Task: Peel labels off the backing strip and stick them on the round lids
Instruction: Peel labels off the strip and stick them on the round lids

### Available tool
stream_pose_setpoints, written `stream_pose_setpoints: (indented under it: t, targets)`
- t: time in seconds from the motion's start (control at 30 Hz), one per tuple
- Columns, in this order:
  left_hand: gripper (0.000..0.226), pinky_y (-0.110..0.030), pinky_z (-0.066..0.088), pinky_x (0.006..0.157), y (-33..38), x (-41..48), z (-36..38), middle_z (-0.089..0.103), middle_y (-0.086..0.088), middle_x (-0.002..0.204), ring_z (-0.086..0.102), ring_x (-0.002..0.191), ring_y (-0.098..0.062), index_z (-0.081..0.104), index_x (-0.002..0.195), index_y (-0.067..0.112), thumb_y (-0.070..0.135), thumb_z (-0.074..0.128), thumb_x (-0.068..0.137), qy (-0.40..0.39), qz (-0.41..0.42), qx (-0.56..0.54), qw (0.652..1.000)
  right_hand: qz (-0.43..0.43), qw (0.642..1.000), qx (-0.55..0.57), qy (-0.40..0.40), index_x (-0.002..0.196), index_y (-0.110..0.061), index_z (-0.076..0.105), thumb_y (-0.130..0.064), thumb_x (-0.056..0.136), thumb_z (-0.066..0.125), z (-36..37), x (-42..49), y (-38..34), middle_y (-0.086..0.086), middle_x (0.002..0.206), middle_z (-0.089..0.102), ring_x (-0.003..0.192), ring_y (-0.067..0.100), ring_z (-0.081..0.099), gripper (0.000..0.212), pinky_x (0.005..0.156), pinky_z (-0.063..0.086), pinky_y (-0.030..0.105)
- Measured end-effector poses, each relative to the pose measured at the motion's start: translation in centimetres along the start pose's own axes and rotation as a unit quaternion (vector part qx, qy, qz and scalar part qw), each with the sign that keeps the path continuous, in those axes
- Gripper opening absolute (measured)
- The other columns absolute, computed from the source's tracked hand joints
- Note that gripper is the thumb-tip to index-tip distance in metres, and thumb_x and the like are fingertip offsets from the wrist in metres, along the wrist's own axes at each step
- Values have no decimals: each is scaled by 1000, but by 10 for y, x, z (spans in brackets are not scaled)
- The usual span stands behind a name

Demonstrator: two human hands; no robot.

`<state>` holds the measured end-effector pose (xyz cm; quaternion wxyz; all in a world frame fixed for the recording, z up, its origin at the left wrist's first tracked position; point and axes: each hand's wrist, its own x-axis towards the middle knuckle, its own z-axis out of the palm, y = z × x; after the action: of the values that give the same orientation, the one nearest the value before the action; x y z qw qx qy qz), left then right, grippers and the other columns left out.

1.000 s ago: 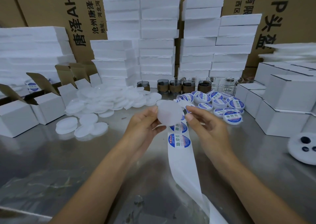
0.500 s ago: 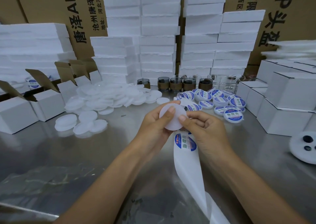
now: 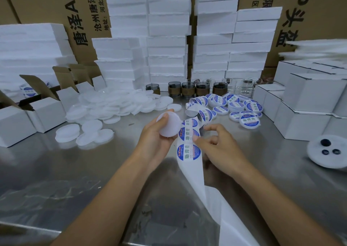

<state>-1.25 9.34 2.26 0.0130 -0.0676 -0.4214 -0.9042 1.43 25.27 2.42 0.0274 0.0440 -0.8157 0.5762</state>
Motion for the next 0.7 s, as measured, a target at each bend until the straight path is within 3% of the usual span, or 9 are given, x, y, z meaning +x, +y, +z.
stream_pose_setpoints:
  t: [0.1,0.3,0.5,0.7]
  targets:
    - [18,-28,55,71,1,0,-1,72,-2,80,70,73,-14,62,100,10,12,45,94,16,-2,5,1000,7,996,75,-39,112,-21,50,-11,82,68,-1,-2,-4,8,84,73,66,7,69,36,57,52,18]
    - [20,-31,50,88,0,-2,-1,70,-6,97,68,89,-16,61,99,6,4,42,95,39,12,55,998,-14,984,171,43,104,-12,55,-1,82,66,-5,2,-7,5,71,68,54,-2,62,27,49,43,8]
    - [18,-31,59,65,-1,-7,3,72,-9,84,72,75,-21,60,97,8,3,42,96,49,-13,81,995,-48,980,180,77,94,-15,59,-6,80,70,-4,9,-3,-4,60,66,53,-3,59,20,50,41,7]
    - [21,-33,58,66,-5,-14,6,70,-17,106,69,86,-23,65,102,4,17,51,93,-35,-84,177,980,-77,977,176,94,86,-23,59,-10,80,70,-5,11,0,-7,56,67,60,1,63,18,62,47,8]
